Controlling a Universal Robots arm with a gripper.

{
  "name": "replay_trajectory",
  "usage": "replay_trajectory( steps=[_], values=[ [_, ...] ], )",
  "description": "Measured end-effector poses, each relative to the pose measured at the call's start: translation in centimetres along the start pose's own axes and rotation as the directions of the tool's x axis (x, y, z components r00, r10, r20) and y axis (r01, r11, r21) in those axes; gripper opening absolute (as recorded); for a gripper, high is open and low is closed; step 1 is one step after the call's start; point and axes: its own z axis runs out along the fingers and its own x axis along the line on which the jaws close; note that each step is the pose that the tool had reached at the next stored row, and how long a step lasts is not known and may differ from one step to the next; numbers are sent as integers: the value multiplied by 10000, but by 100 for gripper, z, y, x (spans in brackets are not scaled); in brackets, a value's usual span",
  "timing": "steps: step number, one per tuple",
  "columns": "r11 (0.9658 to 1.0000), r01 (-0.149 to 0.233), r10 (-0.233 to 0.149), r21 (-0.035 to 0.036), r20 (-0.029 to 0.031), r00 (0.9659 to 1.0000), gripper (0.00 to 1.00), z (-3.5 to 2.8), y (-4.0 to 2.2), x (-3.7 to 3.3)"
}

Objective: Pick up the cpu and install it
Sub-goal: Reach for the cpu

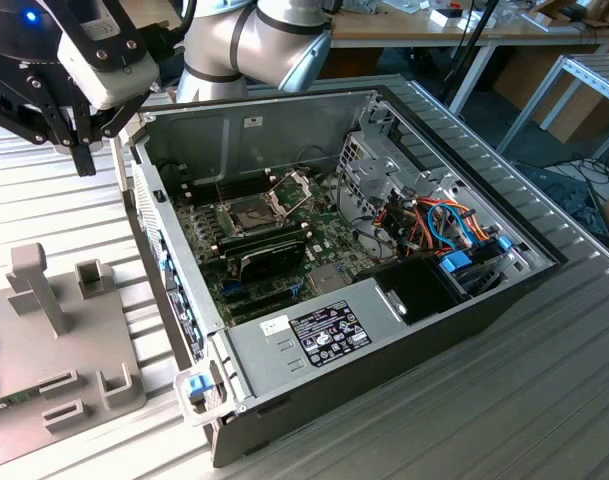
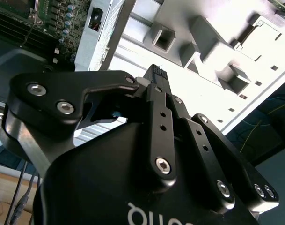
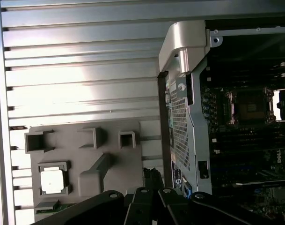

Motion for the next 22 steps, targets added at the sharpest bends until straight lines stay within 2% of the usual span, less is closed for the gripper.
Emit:
replay_trajectory(
  steps=[22],
  values=[
    [10000,-1,1,0,0,10000,11,-2,-5,64]
  ],
)
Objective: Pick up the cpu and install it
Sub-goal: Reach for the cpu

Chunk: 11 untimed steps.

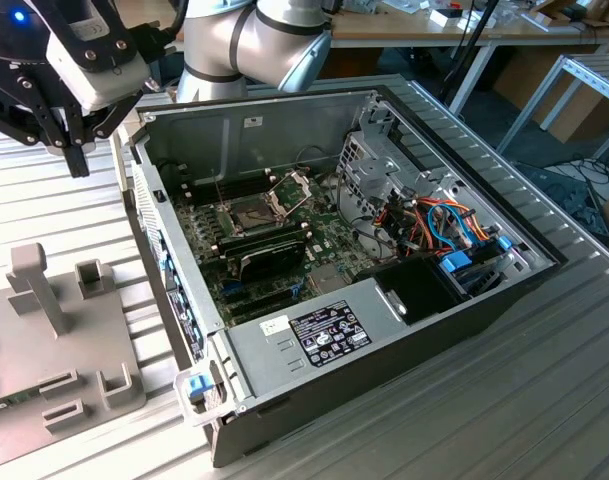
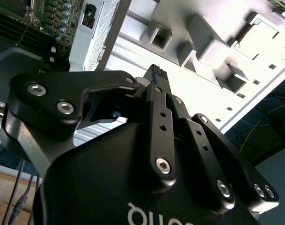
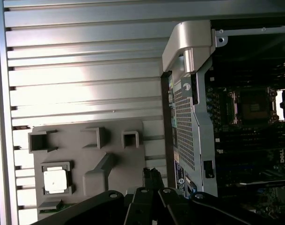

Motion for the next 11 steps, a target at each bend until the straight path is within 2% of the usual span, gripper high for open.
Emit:
replay_trajectory(
  steps=[11],
  values=[
    [10000,2,-2,0,0,10000,11,-2,-7,94]
  ],
)
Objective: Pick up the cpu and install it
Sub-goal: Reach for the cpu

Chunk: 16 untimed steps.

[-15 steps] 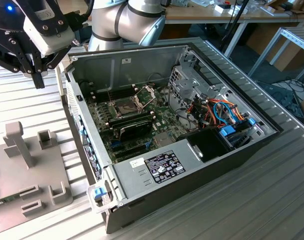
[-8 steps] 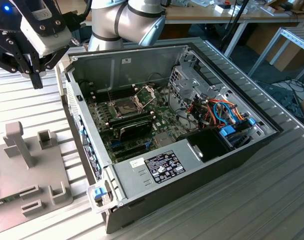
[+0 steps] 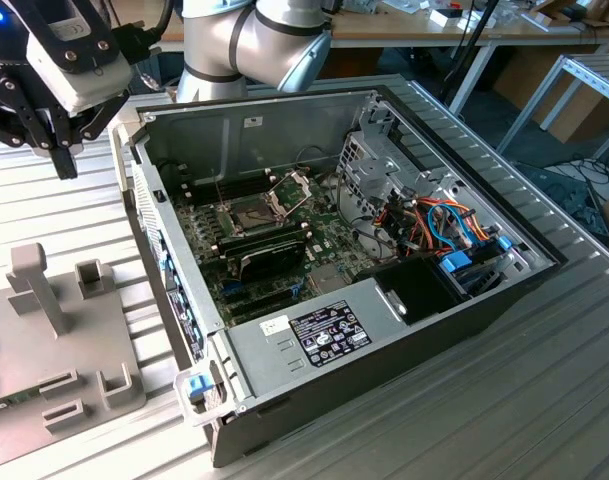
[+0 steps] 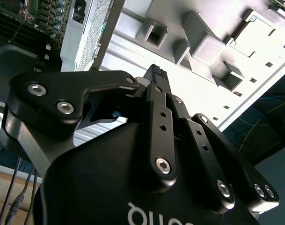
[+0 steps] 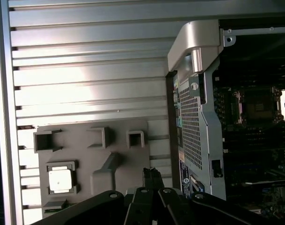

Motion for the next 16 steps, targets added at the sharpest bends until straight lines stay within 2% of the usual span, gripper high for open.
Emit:
replay_trajectory(
  steps=[14,16],
  values=[
    [10000,0,0,0,0,10000,11,0,-1,8],
    [10000,-1,1,1,0,10000,11,-2,-5,67]
  ],
)
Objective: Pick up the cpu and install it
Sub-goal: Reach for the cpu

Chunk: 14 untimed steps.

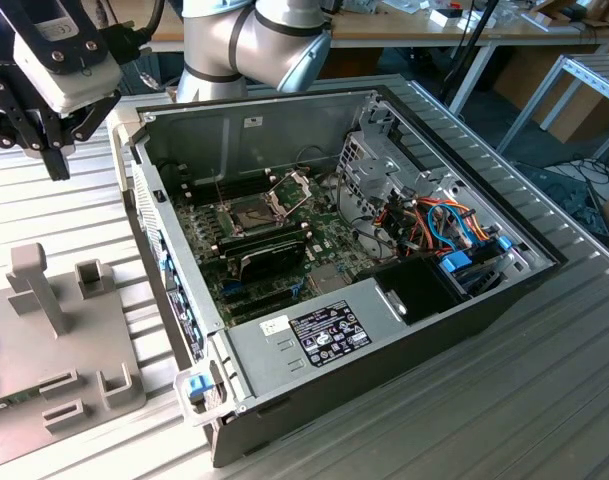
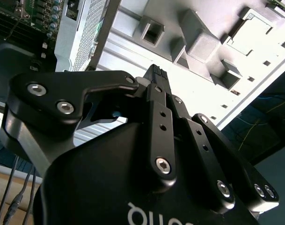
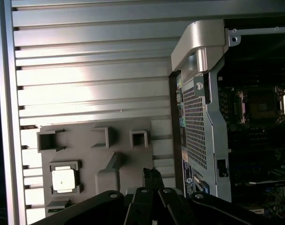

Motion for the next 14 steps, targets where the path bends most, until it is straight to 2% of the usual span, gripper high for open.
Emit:
replay_trajectory(
  steps=[14],
  values=[
    [10000,0,0,0,0,10000,11,-2,-5,65]
  ],
)
